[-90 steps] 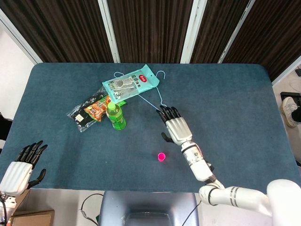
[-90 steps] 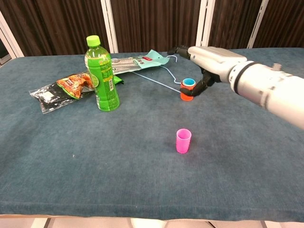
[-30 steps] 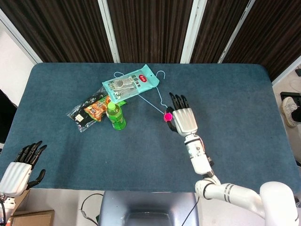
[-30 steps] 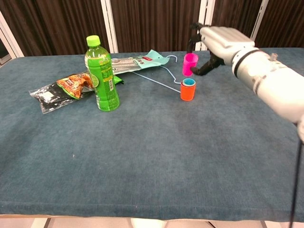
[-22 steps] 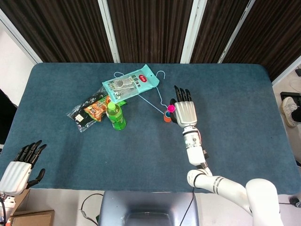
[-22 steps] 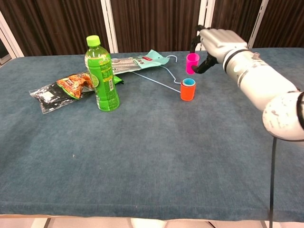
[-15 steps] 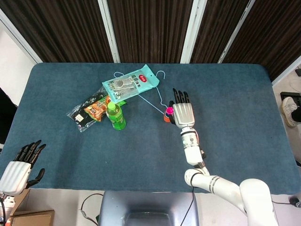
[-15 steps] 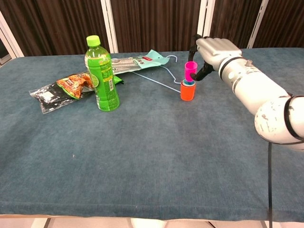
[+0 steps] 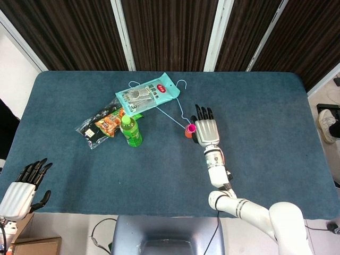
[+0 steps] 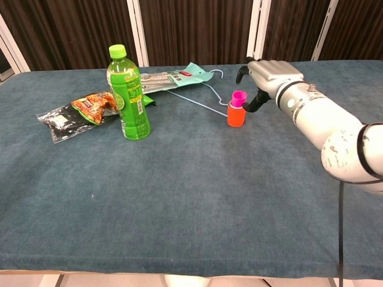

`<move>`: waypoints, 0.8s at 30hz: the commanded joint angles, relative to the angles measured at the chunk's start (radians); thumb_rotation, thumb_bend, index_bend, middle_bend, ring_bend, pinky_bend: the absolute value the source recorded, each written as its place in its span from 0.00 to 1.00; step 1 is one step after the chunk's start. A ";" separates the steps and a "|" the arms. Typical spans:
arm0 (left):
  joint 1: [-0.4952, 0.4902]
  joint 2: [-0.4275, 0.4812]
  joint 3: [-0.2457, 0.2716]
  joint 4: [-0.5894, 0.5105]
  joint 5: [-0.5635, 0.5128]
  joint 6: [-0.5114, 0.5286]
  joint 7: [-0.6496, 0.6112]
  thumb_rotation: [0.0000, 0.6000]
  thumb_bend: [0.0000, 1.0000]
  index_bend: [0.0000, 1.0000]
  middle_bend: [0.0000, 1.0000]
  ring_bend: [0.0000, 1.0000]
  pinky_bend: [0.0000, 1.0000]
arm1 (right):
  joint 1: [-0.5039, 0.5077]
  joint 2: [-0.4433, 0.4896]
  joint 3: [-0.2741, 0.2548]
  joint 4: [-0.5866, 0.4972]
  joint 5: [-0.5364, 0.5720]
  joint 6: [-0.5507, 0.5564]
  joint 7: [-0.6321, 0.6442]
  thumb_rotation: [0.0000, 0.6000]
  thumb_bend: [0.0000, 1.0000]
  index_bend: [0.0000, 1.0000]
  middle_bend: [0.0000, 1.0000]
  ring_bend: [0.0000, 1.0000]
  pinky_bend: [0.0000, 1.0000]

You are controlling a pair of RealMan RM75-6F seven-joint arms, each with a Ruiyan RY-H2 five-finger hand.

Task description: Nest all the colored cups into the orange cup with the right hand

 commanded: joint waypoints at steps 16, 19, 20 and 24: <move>0.022 -0.014 -0.009 0.022 0.026 0.073 -0.003 1.00 0.45 0.00 0.00 0.00 0.10 | -0.586 0.689 -0.517 -0.766 -0.496 0.479 0.217 1.00 0.36 0.00 0.00 0.00 0.00; 0.021 -0.023 -0.004 0.017 0.035 0.068 0.029 1.00 0.45 0.00 0.00 0.00 0.10 | -0.666 0.684 -0.543 -0.689 -0.533 0.563 0.308 1.00 0.36 0.00 0.00 0.00 0.00; 0.020 -0.025 -0.003 0.014 0.036 0.065 0.037 1.00 0.45 0.00 0.00 0.00 0.10 | -0.683 0.679 -0.540 -0.678 -0.528 0.577 0.323 1.00 0.36 0.00 0.00 0.00 0.00; 0.021 -0.030 -0.002 0.006 0.035 0.060 0.062 1.00 0.45 0.00 0.00 0.00 0.10 | -0.706 0.704 -0.548 -0.676 -0.604 0.616 0.371 1.00 0.36 0.00 0.00 0.00 0.00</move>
